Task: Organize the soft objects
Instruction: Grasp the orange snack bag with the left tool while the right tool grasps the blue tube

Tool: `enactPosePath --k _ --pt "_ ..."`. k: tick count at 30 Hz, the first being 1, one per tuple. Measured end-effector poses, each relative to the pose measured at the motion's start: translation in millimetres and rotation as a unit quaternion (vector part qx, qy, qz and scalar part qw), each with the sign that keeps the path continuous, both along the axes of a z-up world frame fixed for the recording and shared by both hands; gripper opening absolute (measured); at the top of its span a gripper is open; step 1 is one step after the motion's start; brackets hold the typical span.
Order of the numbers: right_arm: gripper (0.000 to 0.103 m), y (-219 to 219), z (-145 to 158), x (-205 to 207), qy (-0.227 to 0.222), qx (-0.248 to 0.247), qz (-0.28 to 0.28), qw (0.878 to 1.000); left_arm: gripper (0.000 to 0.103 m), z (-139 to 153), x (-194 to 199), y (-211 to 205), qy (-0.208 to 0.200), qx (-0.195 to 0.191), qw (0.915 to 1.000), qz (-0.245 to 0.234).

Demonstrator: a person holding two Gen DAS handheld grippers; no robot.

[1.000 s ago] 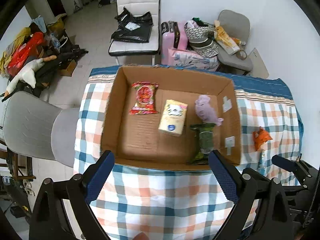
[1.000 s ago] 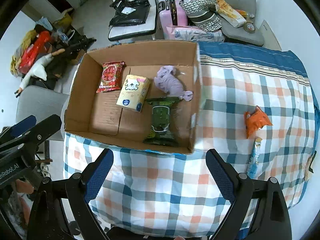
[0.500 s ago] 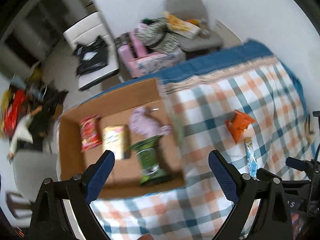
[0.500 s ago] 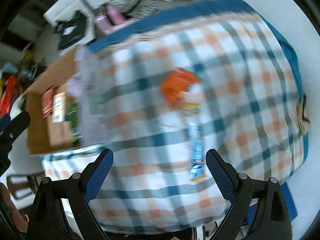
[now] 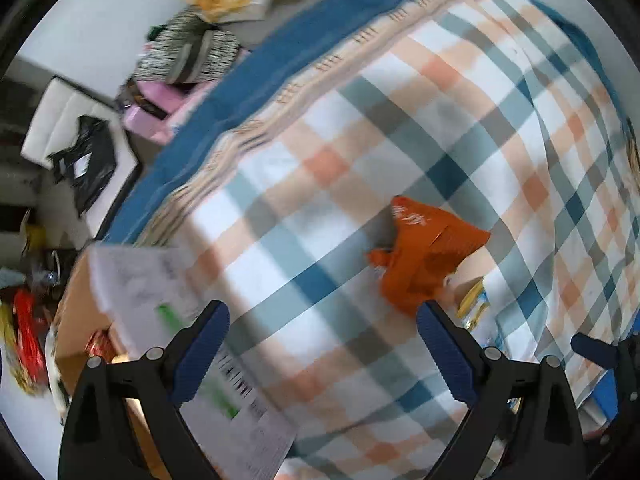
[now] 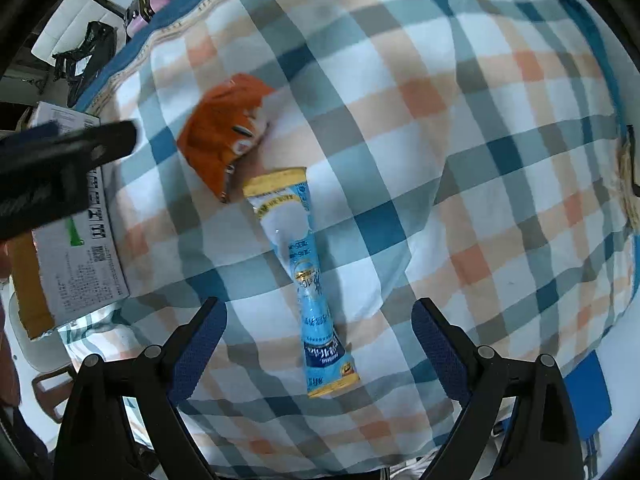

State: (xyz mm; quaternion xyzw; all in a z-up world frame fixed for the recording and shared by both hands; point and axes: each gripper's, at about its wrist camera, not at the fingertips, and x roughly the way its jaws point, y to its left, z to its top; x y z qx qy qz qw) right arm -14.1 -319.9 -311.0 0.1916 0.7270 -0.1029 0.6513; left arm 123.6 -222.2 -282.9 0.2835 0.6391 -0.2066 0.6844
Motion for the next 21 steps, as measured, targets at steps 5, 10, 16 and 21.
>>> enactPosePath --k 5,10,16,21 --pt "0.095 -4.8 -19.7 0.7 0.013 0.018 -0.005 1.0 0.096 -37.1 3.7 -26.5 0.042 0.011 0.9986 -0.032" --pt "0.088 -6.0 -40.3 0.2 0.031 0.029 -0.011 0.999 0.096 -64.9 6.6 -42.9 0.09 0.004 0.9951 -0.04" --pt "0.071 -9.6 -56.2 -2.9 0.043 0.043 -0.037 0.997 0.085 -79.8 4.8 -52.2 0.112 -0.009 0.9927 -0.045" --pt "0.053 -12.0 -63.1 -6.5 0.049 0.053 -0.056 0.996 0.052 -77.0 -4.0 -56.4 0.116 -0.026 0.9919 -0.046"
